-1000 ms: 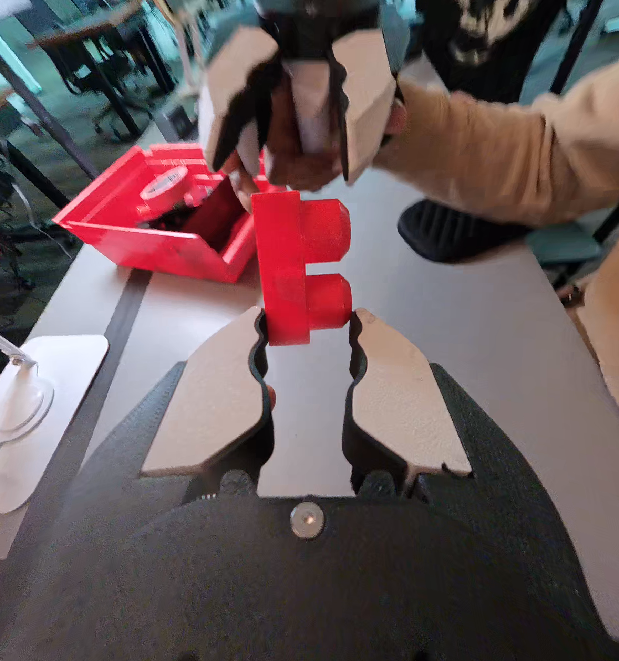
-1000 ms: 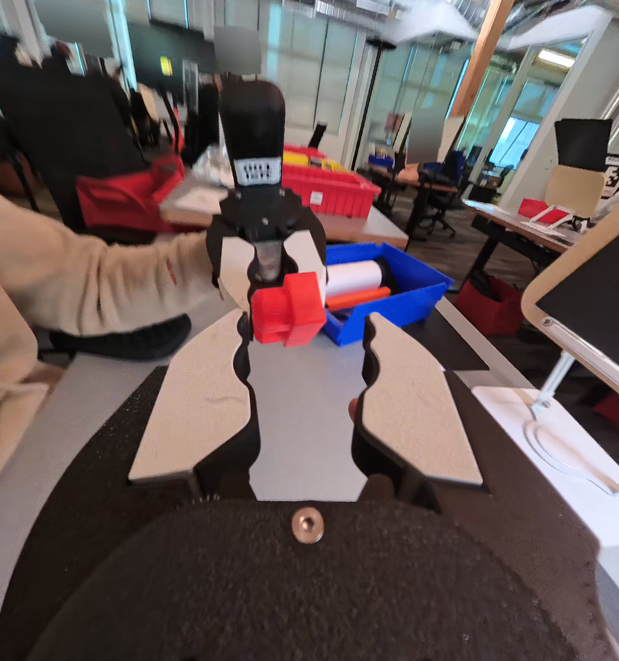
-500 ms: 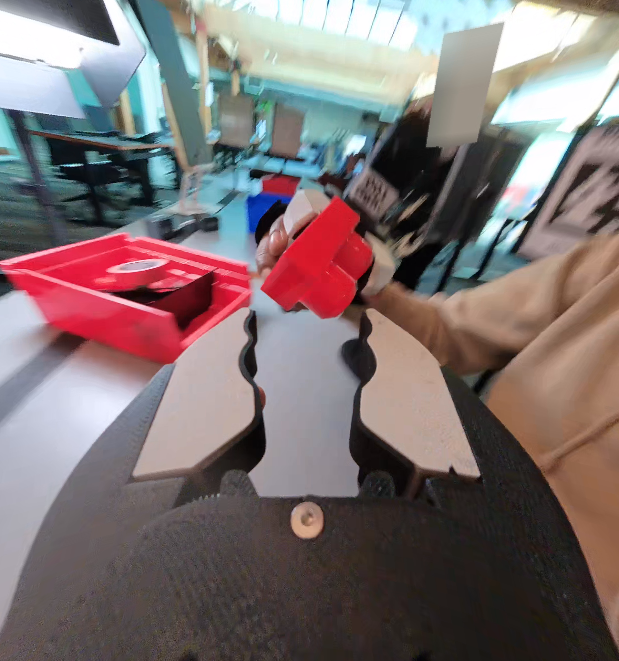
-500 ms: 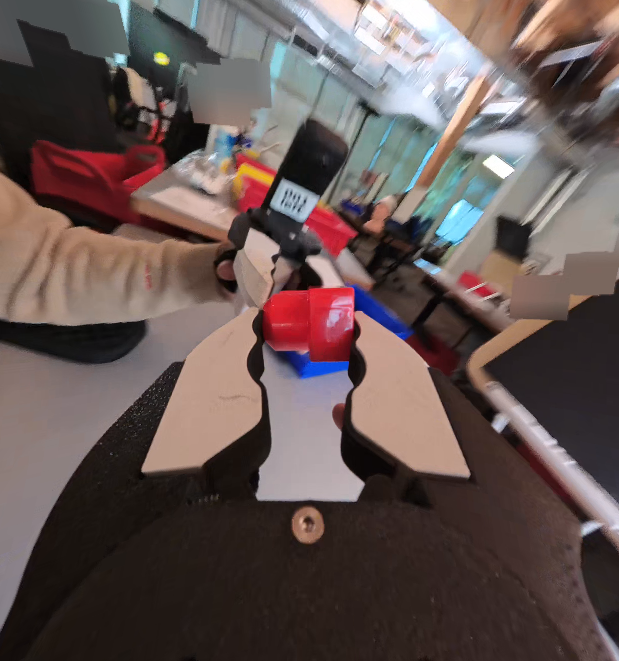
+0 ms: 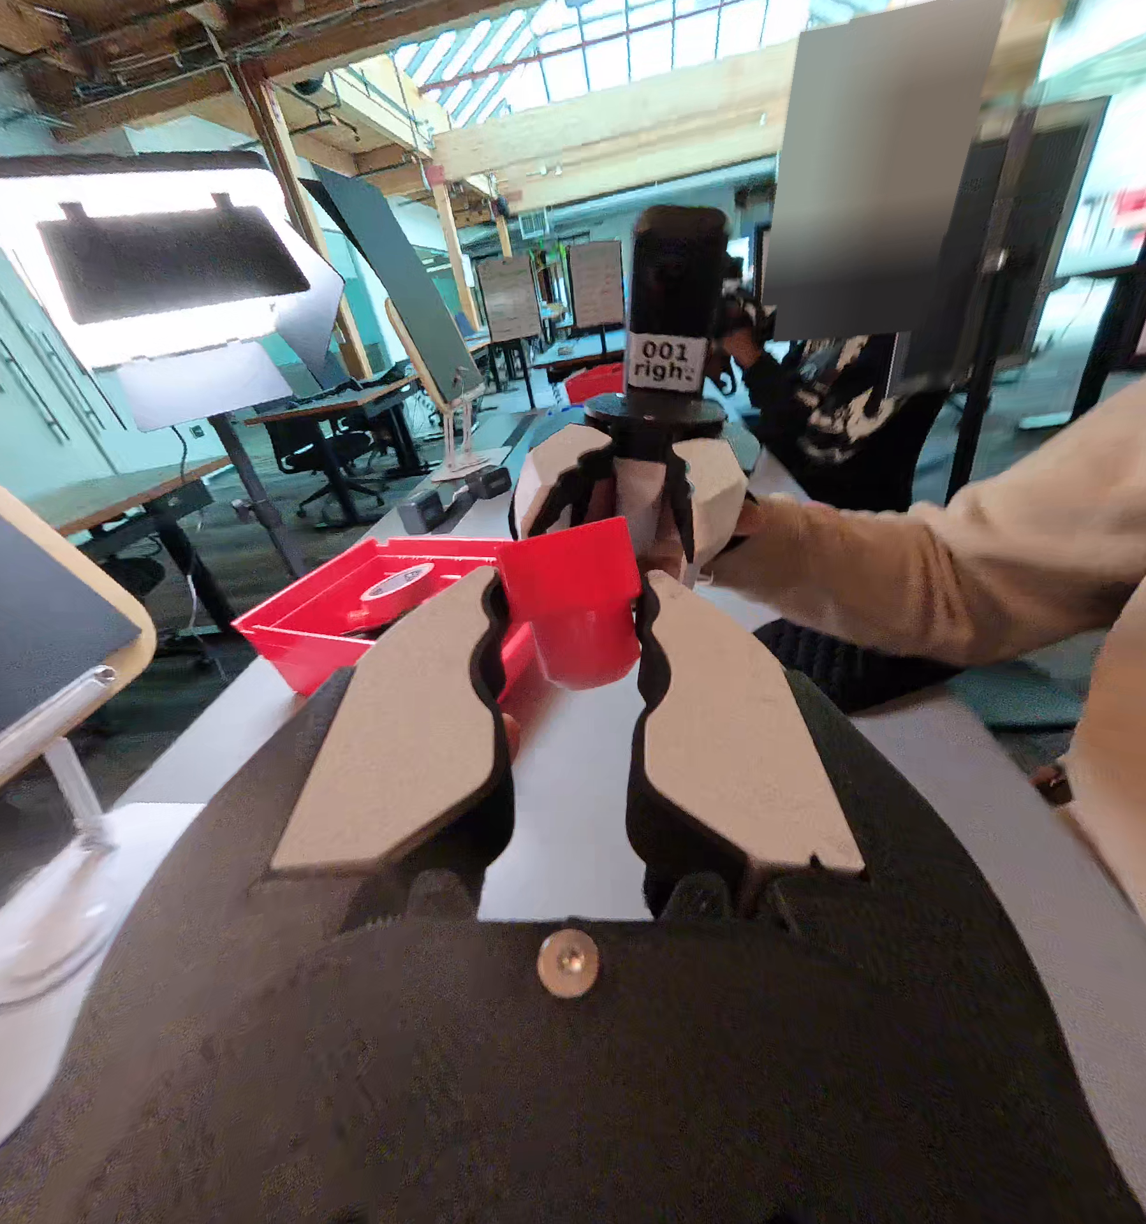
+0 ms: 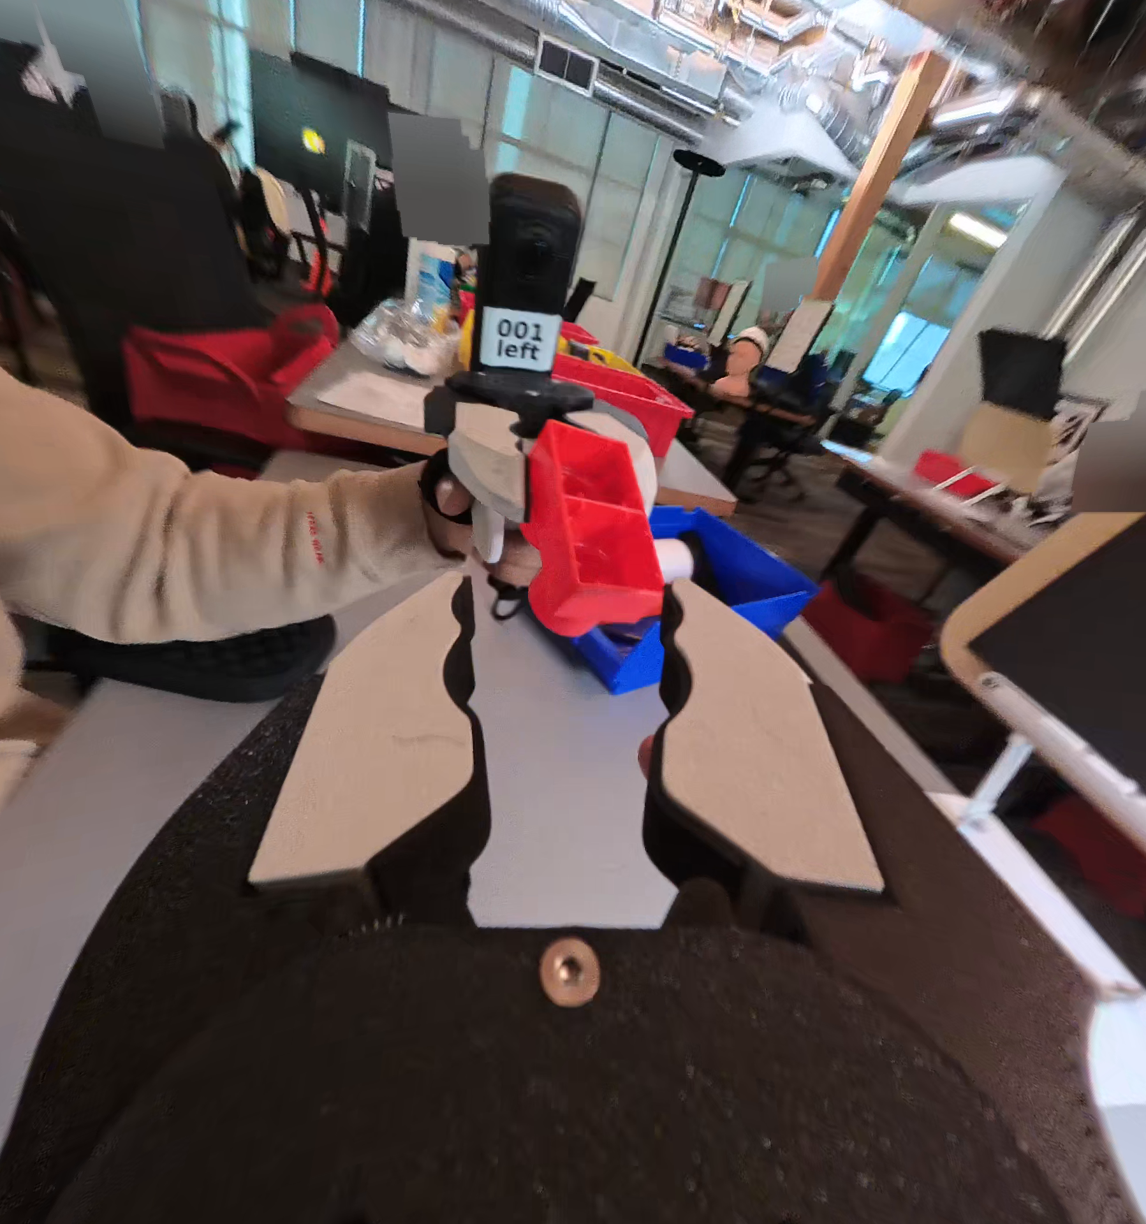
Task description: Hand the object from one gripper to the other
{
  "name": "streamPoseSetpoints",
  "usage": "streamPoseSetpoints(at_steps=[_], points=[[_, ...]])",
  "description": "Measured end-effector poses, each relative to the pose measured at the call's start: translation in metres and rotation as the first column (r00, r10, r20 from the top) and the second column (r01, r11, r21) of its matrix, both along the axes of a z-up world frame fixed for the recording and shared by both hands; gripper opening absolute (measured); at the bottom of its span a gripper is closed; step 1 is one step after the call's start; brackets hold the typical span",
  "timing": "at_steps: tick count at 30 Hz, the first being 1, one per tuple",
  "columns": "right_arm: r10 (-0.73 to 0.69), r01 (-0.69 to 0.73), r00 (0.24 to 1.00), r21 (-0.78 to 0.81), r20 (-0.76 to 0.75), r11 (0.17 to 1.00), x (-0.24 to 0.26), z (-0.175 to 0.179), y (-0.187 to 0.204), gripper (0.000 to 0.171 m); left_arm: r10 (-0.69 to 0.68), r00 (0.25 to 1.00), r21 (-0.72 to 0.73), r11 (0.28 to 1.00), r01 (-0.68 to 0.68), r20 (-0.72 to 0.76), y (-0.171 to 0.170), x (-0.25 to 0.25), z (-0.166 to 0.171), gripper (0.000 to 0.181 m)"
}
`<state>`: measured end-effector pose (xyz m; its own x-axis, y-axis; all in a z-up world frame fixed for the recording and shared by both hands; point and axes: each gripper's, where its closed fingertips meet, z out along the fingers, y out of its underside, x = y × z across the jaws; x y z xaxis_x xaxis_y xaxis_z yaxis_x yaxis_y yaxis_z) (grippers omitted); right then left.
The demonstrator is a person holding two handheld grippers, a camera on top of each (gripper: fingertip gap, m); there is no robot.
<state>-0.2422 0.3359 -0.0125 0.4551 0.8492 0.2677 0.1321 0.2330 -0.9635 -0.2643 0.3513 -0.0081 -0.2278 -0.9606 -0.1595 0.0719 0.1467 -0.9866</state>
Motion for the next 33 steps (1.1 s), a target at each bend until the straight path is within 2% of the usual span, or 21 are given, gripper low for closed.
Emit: streamPoseSetpoints(at_steps=[4, 5, 6, 9, 14, 16, 17, 21, 22, 24, 26, 28, 30, 31, 33], points=[[0.057, -0.056, 0.998, -0.089, -0.001, 0.994, -0.012, -0.014, 0.001, 0.058, -0.079, 0.997, 0.092, 0.993, 0.077, 0.017, -0.019, -0.003, -0.002, 0.037], [0.066, -0.066, 0.998, -0.088, 0.0, 0.994, -0.017, -0.016, 0.0, 0.056, -0.099, 0.995, 0.099, 0.99, 0.097, 0.016, -0.024, -0.003, -0.003, 0.038], [0.083, -0.084, 0.996, -0.067, -0.017, 0.994, -0.02, -0.014, -0.003, 0.042, -0.107, 0.994, 0.108, 0.989, 0.106, 0.007, -0.026, -0.002, -0.005, 0.038], [0.1, -0.101, 0.995, -0.042, -0.014, 0.994, -0.018, -0.01, -0.008, 0.038, -0.089, 0.996, 0.104, 0.99, 0.091, -0.024, -0.023, -0.002, -0.008, 0.041], [0.003, -0.007, 0.995, 0.046, 0.103, 0.999, 0.002, -0.013, -0.002, 0.037, -0.059, 0.997, 0.074, 0.995, 0.063, -0.053, -0.019, 0.001, -0.01, 0.052], [-0.014, 0.001, 0.989, 0.088, 0.149, 0.996, 0.0, -0.017, -0.002, 0.037, -0.044, 0.995, 0.097, 0.994, 0.053, -0.09, -0.02, 0.007, -0.019, 0.048], [-0.02, 0.0, 0.984, 0.115, 0.175, 0.993, -0.003, -0.02, -0.003, 0.038, -0.013, 0.995, 0.124, 0.992, 0.026, -0.101, -0.017, 0.01, -0.023, 0.038], [-0.103, 0.064, 0.971, 0.178, 0.217, 0.982, -0.003, -0.02, 0.004, 0.038, 0.077, 0.995, 0.227, 0.972, -0.06, -0.066, -0.008, 0.012, -0.02, 0.038], [-0.128, 0.094, 0.969, 0.165, 0.211, 0.982, 0.001, -0.018, 0.007, 0.039, 0.127, 0.991, 0.278, 0.954, -0.11, -0.042, -0.004, 0.012, -0.018, 0.038], [-0.097, 0.086, 0.982, 0.073, 0.165, 0.994, 0.006, -0.013, 0.006, 0.051, 0.223, 0.975, 0.4, 0.893, -0.208, 0.009, 0.005, 0.012, -0.016, 0.038], [-0.091, 0.092, 0.99, -0.001, 0.103, 0.996, 0.011, -0.007, 0.007, 0.056, 0.302, 0.952, 0.515, 0.81, -0.28, 0.043, 0.011, 0.013, -0.016, 0.038], [-0.131, 0.133, 0.986, -0.006, 0.098, 0.991, 0.014, -0.005, 0.012, 0.055, 0.332, 0.94, 0.622, 0.721, -0.305, 0.076, 0.009, 0.016, -0.019, 0.039], [-0.221, 0.228, 0.971, -0.079, 0.089, 0.97, 0.021, -0.008, 0.026, 0.045, 0.336, 0.935, 0.688, 0.652, -0.318, 0.114, 0.005, 0.019, -0.019, 0.038], [-0.21, 0.218, 0.975, -0.138, 0.069, 0.966, 0.021, -0.011, 0.028, 0.042, 0.336, 0.934, 0.706, 0.631, -0.321, 0.124, 0.003, 0.02, -0.02, 0.038], [-0.201, 0.2, 0.979, -0.231, 0.019, 0.952, 0.022, -0.013, 0.03, 0.014, 0.329, 0.933, 0.725, 0.606, -0.329, 0.148, -0.002, 0.023, -0.019, 0.038]])
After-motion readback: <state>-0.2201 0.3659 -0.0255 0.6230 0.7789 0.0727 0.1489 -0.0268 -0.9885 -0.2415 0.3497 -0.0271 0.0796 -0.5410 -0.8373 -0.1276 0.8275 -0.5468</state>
